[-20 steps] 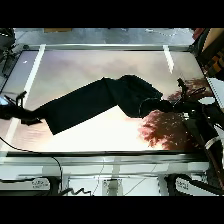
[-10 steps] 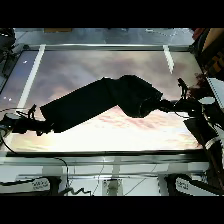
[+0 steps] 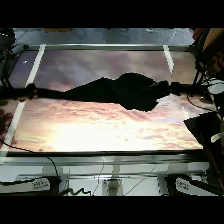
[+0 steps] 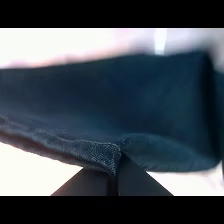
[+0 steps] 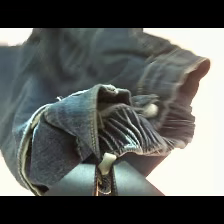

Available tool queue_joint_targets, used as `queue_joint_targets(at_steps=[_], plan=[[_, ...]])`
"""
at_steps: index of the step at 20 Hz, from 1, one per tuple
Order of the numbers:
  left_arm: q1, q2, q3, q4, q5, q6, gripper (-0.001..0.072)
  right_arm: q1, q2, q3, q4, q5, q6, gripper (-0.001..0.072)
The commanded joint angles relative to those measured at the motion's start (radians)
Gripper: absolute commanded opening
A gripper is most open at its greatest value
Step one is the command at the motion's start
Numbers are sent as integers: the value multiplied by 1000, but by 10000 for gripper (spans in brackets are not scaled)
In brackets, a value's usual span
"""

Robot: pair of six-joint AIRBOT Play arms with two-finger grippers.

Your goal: Fold the clothes and pants, and hang the long-sleeved shirts on hangers.

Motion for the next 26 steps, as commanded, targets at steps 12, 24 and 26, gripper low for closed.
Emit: queue_joint_targets(at_steps=[12,24,26], plan=[[188,33,186,693,-371,26,21,-145,51,243,-490,706,109,56],[240,34,-131,1022,-455,43,21,-143,191,-232,-521,935,39,56],[240,33,-166,1030,-427,43,21,-143,191,-349,-533,917,39,56]])
